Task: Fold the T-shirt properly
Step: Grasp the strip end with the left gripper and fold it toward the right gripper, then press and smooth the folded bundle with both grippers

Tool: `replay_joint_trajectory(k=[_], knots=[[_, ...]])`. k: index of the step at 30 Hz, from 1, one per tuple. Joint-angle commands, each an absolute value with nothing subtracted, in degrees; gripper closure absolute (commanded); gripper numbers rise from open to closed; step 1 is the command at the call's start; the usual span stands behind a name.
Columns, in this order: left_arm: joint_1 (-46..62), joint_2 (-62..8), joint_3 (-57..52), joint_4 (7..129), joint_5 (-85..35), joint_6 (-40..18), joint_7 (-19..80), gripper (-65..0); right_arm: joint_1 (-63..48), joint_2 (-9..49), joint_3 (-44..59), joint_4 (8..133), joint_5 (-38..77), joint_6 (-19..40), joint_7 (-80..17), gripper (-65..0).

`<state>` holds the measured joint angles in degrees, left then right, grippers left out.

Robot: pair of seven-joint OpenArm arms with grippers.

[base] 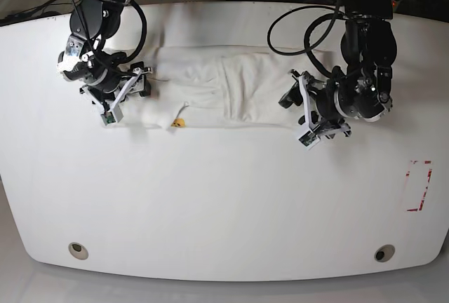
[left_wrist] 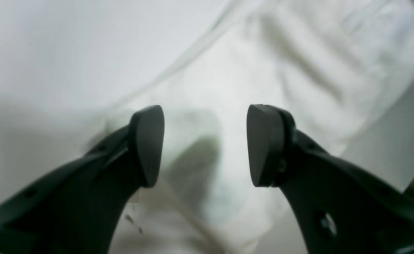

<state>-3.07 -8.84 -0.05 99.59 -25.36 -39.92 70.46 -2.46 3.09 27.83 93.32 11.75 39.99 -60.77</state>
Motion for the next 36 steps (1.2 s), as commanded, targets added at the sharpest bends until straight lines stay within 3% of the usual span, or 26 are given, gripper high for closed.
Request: replay_joint_trajectory(k=[1, 3, 10, 14, 21, 29, 36], knots=[[-2.2, -9.5, 0.0, 100.5, -23.8, -40.0, 69.4, -34.4, -0.7, 2.2, 28.4, 100.4, 12.4, 40.0, -62.4, -40.3], [-1.1, -9.8, 0.0, 100.7, -22.6, -40.0, 69.4, -34.3, 0.8, 2.1, 30.0, 103.0, 12.4, 40.0, -65.7, -42.3], [3.1, -11.6, 0.0, 99.2, -22.1, -40.0, 64.4, -25.1, 9.2, 2.1, 42.1, 104.1, 12.4, 40.0, -76.3, -64.4], [4.6, -13.2, 0.0, 99.4, -22.5, -40.0, 62.8, -25.1, 11.8, 2.7, 48.4, 100.4, 13.1, 40.0, -79.0, -63.6], [5.8, -13.5, 0.0, 103.0, -22.5, -40.0, 62.9, -25.1, 11.1, 6.9, 53.8, 88.6, 25.5, 40.0, -80.0, -63.4], [5.9, -14.5, -1.5, 105.9, -22.0, -40.0, 63.0, -25.1, 7.0, 4.6, 53.6, 87.4, 31.4, 40.0, -80.0, -63.4], [5.7, -14.5, -6.4, 98.9, -22.1, -40.0, 62.6, -25.1, 5.3, 2.1, 51.8, 87.4, 31.3, 40.0, -80.0, -63.4]])
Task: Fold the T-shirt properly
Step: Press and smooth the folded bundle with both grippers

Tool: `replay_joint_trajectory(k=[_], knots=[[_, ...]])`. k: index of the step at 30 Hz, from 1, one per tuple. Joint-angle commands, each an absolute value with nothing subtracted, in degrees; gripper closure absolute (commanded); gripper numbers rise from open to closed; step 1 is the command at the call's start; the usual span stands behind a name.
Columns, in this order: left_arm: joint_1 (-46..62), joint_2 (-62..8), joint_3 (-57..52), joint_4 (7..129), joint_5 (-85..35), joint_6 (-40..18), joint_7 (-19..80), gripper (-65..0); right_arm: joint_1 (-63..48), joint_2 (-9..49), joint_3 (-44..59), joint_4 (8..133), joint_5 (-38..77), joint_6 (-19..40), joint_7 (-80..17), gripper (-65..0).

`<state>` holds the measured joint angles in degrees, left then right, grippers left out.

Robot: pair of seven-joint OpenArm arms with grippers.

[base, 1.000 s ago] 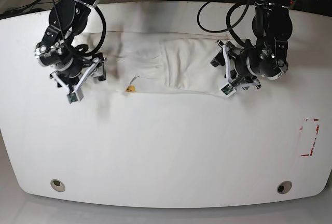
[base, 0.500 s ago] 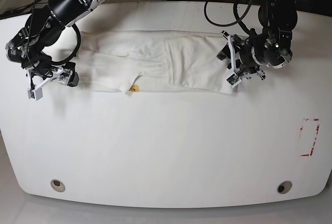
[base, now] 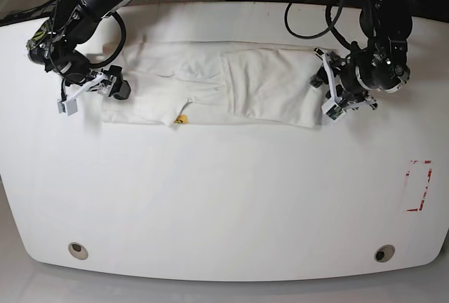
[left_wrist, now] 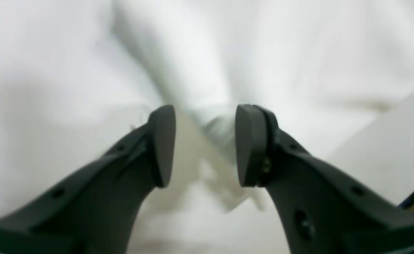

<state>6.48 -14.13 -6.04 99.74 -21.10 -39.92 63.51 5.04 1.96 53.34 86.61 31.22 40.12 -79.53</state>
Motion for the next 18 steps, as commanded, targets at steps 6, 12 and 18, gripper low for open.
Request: replay_joint_trajectory(k=[6, 12, 18], knots=[[5.6, -14.4, -6.2, 95.8, -22.1, -40.0, 62.5, -25.1, 3.2, 0.7, 45.2, 87.4, 31.5, 40.0, -77.3, -63.4], [5.7, -14.4, -6.2, 95.6, -22.0, -40.0, 62.5, -25.1, 2.9, -1.7, 44.7, 87.4, 31.2, 40.0, -77.0, -58.3], [5.8, -14.4, -6.2, 95.5, -22.0, -40.0, 62.5, -25.1, 3.4, -2.1, 44.6, 87.4, 31.2, 40.0, -76.9, -28.5]])
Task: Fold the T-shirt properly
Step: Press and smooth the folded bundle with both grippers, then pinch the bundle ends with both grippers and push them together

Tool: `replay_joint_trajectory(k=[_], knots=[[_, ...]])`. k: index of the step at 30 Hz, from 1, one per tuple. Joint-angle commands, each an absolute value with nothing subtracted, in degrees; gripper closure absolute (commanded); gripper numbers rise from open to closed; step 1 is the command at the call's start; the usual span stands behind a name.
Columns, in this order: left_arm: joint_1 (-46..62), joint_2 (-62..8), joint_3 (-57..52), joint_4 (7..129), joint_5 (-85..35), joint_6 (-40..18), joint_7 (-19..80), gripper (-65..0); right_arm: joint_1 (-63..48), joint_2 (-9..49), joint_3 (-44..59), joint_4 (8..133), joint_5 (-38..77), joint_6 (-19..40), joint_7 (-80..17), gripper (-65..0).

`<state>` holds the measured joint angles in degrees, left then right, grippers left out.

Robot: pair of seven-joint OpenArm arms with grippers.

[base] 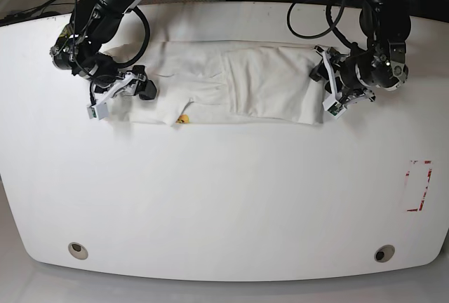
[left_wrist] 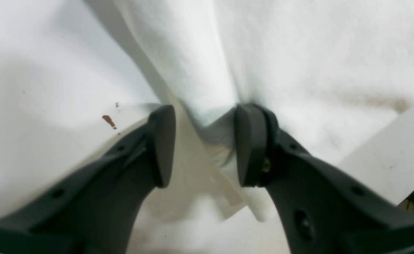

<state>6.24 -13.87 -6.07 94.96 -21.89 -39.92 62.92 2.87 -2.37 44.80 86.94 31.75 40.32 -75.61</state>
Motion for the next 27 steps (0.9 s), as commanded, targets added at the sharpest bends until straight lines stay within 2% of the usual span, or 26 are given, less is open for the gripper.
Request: replay_joint_trajectory(k=[1, 3, 5, 6, 18, 23, 27], knots=[[5.8, -14.3, -6.2, 95.5, -22.0, -40.0, 62.5, -25.1, 3.4, -2.1, 44.6, 87.4, 31.2, 40.0, -76.8, -23.1], [5.8, -13.7, -6.1, 95.0, -22.0, -40.0, 62.5, -25.1, 3.4, -1.9, 44.6, 87.9, 31.3, 40.0, -76.0, -8.4], [5.6, -12.4, -6.1, 93.8, -22.0, -40.0, 62.5, -25.1, 3.4, -1.6, 44.5, 88.9, 31.3, 40.0, -75.6, -1.3], [5.5, -11.5, -6.1, 92.6, -22.0, -40.0, 62.5, -25.1, 3.4, -1.6, 44.5, 90.2, 31.3, 40.0, -75.3, 0.0], [-1.6, -1.9, -1.1, 83.2, -17.1, -40.0, 62.3, -25.1, 1.8, -0.4, 43.4, 106.9, 31.7, 40.0, -78.8, -1.7], [-2.1, 1.3, 3.4, 82.5, -14.1, -40.0, 60.0, -25.1, 1.6, -0.8, 36.7, 113.8, 31.7, 40.0, -80.0, -1.7], [-2.1, 1.9, 6.5, 82.7, -13.7, -40.0, 59.8, -25.1, 2.8, -2.4, 32.3, 114.0, 31.6, 40.0, -79.8, -1.7]])
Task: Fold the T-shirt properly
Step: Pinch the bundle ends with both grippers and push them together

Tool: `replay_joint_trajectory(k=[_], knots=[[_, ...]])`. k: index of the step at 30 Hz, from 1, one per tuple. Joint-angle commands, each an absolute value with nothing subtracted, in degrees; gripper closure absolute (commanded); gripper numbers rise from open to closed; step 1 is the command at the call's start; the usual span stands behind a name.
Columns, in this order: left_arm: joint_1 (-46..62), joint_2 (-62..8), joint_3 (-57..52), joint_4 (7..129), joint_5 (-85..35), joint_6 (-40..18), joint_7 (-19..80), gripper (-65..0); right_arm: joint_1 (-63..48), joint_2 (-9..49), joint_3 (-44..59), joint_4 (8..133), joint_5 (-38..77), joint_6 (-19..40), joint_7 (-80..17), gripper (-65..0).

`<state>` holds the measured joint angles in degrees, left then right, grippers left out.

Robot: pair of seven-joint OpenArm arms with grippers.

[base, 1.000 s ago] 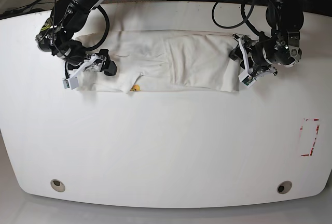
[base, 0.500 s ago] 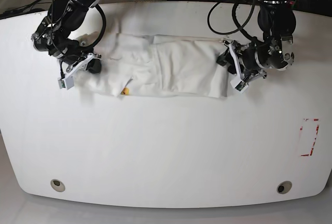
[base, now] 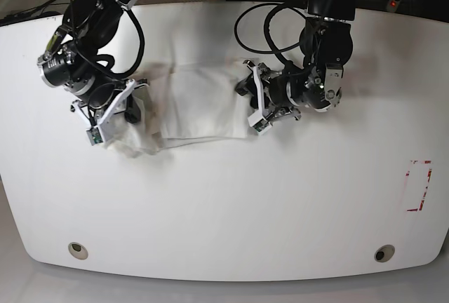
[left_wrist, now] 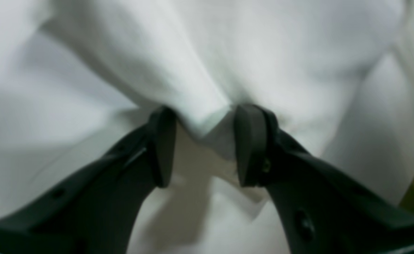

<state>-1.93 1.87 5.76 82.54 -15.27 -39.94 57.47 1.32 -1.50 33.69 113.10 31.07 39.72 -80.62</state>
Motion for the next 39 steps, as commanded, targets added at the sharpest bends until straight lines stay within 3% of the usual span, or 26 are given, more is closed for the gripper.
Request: replay_joint_trajectory(k=[1, 5, 14, 22, 25, 32, 35, 39], knots=[[-2.1, 1.9, 6.7, 82.7, -13.8, -40.0, 59.8, -25.1, 3.2, -2.9, 31.6, 114.0, 31.3, 40.0, -79.8, -1.7], [-2.0, 1.9, 6.7, 82.9, -13.8, -40.0, 59.8, -25.1, 4.3, -5.0, 28.3, 113.4, 31.2, 40.0, -78.1, -1.9], [-1.9, 1.9, 6.5, 82.9, -13.8, -40.0, 59.8, -25.1, 3.8, -4.5, 19.1, 103.9, 31.2, 40.0, -70.9, -1.9], [-1.8, 1.9, 6.5, 82.9, -13.9, -40.0, 59.7, -25.1, 3.7, -3.1, 12.3, 103.3, 31.2, 40.0, -70.0, -3.6], [-1.8, 1.9, 6.5, 82.9, -13.9, -40.0, 59.7, -25.1, 3.8, -1.5, 10.0, 103.3, 31.2, 40.0, -70.0, -15.4], [-1.8, 1.8, 6.2, 82.9, -13.9, -40.0, 59.7, -25.1, 4.1, 2.1, 1.4, 103.3, 31.3, 40.0, -69.7, -53.0], [-1.8, 1.9, 4.6, 82.9, -14.0, -40.0, 59.7, -25.1, 3.9, 2.9, -0.3, 104.6, 31.4, 40.0, -69.7, -60.2], [-1.9, 2.0, 1.0, 84.5, -16.0, -40.0, 59.7, -25.1, 2.6, 3.2, -0.3, 109.4, 31.7, 40.0, -69.7, -61.4]])
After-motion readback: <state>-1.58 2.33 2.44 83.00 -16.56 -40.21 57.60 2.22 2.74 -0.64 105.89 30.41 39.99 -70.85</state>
